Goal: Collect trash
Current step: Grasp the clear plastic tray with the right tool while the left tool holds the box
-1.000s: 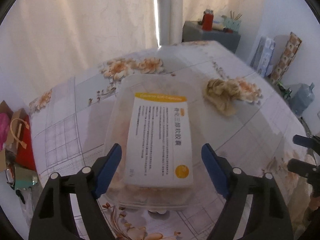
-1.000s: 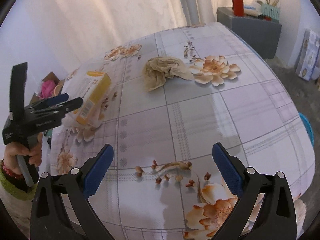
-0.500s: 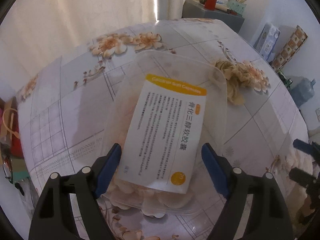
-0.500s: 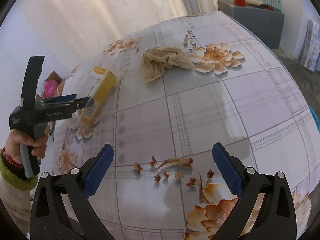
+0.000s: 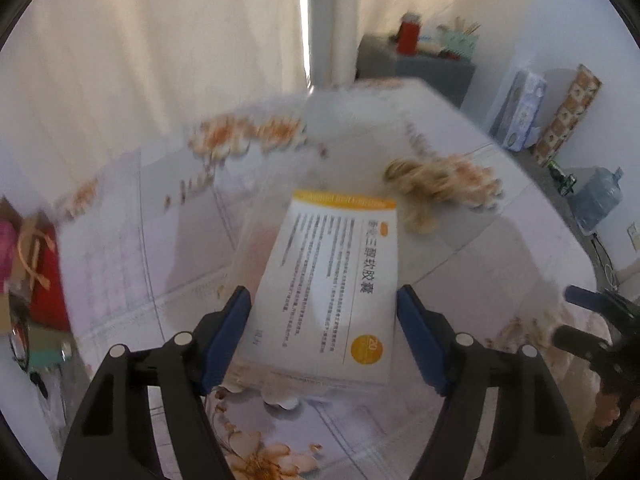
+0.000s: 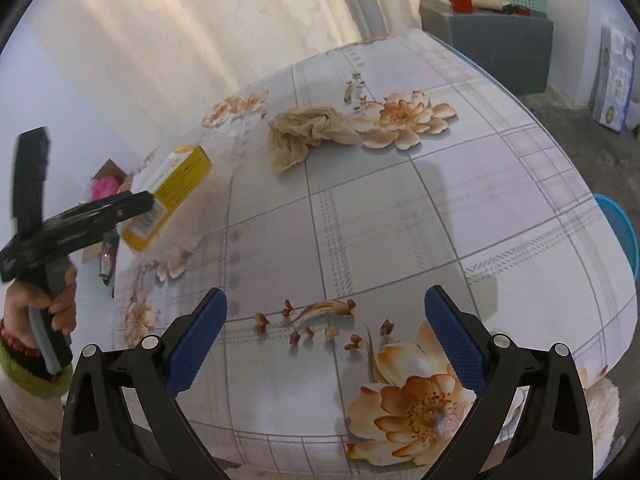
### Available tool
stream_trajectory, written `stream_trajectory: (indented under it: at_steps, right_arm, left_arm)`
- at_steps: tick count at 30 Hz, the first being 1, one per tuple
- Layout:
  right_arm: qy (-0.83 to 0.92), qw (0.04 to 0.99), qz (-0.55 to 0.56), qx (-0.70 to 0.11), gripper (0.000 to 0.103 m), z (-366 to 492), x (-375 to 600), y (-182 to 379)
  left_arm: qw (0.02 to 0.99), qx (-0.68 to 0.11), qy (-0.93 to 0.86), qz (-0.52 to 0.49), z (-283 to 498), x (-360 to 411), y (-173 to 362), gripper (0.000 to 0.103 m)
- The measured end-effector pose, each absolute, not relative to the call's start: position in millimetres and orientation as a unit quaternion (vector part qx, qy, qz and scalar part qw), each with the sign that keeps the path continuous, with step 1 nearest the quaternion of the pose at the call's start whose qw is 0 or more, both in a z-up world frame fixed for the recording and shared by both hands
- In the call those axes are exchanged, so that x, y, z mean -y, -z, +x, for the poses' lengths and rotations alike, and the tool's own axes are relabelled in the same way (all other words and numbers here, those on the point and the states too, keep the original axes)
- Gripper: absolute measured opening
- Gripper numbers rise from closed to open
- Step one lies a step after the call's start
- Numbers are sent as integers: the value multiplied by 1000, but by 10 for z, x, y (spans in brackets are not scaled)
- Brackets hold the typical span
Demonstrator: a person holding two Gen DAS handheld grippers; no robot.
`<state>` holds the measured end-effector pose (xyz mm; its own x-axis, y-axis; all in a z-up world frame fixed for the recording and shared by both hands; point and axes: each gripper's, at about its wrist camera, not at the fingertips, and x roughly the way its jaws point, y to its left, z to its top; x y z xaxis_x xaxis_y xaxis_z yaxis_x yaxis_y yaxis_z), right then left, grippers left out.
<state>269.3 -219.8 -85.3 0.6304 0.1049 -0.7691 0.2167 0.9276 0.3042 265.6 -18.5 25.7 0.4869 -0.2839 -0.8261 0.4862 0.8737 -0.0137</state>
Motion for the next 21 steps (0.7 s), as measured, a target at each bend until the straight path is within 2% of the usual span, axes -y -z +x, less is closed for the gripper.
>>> stream_trajectory:
  at_steps: [8, 13, 21]
  right_arm:
    - [-15, 877, 262, -403, 95, 2603, 2360, 793]
    - [-23, 877, 270, -397, 95, 2582, 2378, 753]
    - [-7, 874, 270, -404, 95, 2576, 2489, 786]
  left_arm:
    - [863, -421, 272, 71, 2168, 294, -558, 73]
    - [847, -434, 306, -26, 2004, 59, -698, 72]
    - [832, -444, 318, -102, 1578, -316, -582, 72]
